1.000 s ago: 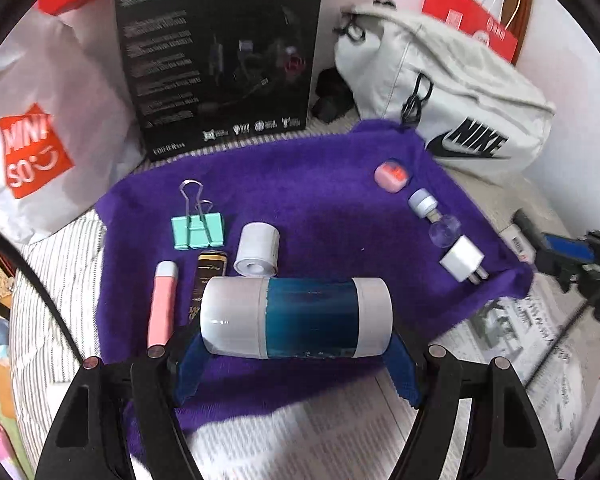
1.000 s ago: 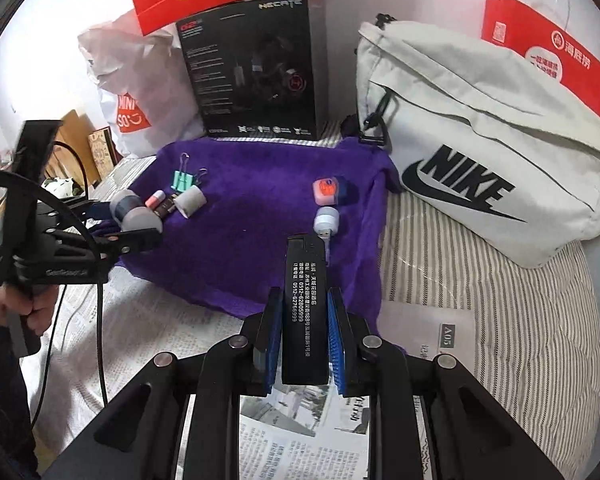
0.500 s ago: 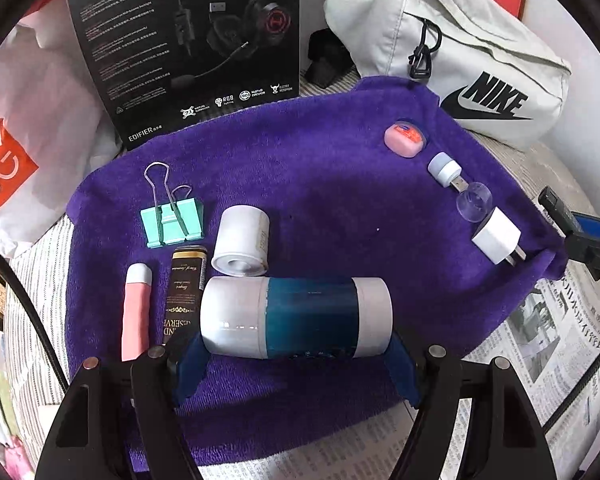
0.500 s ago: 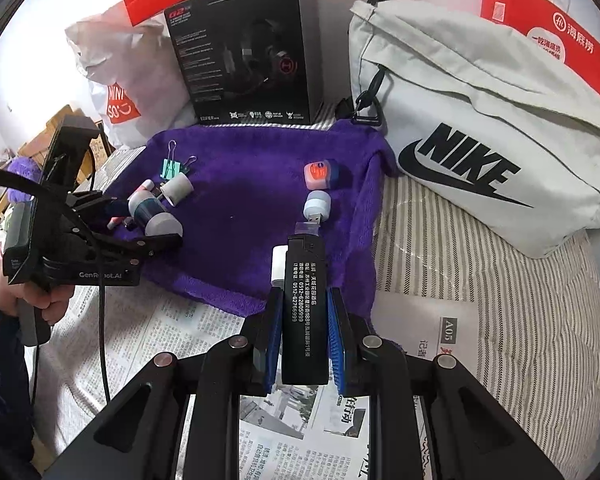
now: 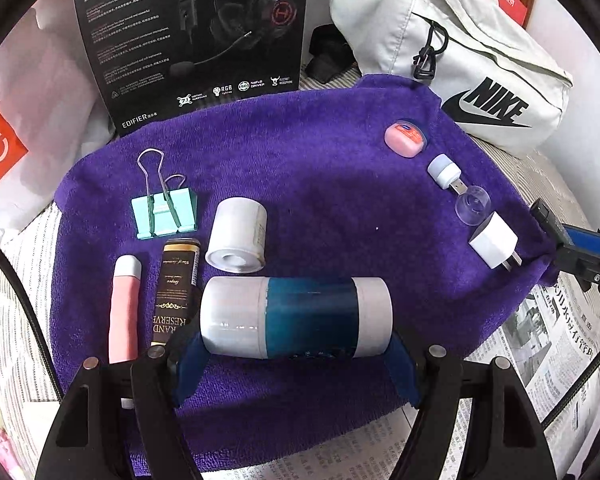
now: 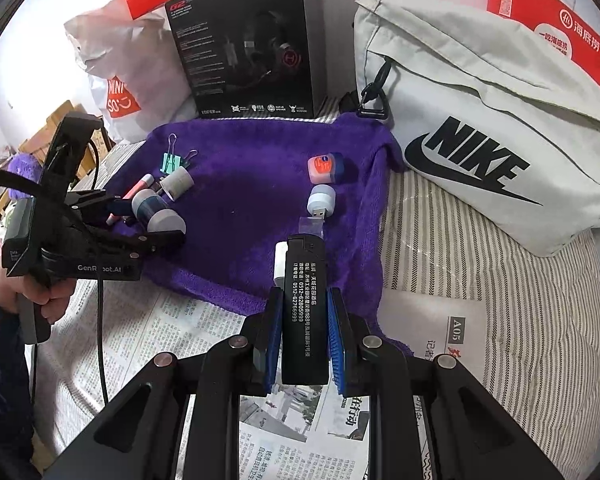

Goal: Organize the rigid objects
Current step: 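Lower the cylinder onto the towel and open the left tool while the right tool holds the box, then lower the black box onto the towel beside the lip balm and open the right tool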

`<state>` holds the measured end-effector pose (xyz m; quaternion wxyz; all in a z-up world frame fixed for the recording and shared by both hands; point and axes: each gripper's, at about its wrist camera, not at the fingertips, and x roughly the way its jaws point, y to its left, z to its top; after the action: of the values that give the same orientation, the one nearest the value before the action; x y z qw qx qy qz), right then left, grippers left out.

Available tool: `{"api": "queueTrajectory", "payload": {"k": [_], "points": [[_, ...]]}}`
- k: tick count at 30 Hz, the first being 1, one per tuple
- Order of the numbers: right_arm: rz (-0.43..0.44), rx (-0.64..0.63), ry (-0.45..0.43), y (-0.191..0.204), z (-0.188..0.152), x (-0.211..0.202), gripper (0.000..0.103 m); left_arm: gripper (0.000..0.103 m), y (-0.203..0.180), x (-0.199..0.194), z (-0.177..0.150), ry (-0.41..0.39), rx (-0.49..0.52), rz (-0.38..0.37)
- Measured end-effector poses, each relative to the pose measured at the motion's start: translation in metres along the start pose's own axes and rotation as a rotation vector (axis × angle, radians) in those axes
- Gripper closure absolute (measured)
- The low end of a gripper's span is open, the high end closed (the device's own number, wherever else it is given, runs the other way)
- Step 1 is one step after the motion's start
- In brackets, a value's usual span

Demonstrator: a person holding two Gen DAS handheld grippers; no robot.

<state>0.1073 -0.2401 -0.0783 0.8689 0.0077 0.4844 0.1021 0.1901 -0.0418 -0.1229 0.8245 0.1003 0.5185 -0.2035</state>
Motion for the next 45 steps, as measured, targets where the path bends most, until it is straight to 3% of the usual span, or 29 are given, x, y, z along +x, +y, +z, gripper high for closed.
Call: {"api": "queueTrajectory", "payload": {"k": [21, 30, 35, 45], "points": [[-0.003, 0.001, -0.012, -0.004, 0.004, -0.004, 0.082, 0.023, 0.001, -0.009, 0.002, 0.057, 0.010, -0.007], [0.005, -0.006, -0.008, 0.002, 0.016, 0.006, 0.082, 0.020, 0.011, -0.049, -0.009, -0.003, -0.014, -0.019], [0.004, -0.016, -0.005, 0.006, 0.026, 0.013, 0.081, 0.015, 0.023, -0.071, -0.014, -0.058, -0.040, 0.017], [0.012, -0.044, 0.010, 0.029, 0.057, 0.042, 0.081, 0.015, 0.058, -0.084, -0.028, -0.094, -0.115, 0.040]]}}
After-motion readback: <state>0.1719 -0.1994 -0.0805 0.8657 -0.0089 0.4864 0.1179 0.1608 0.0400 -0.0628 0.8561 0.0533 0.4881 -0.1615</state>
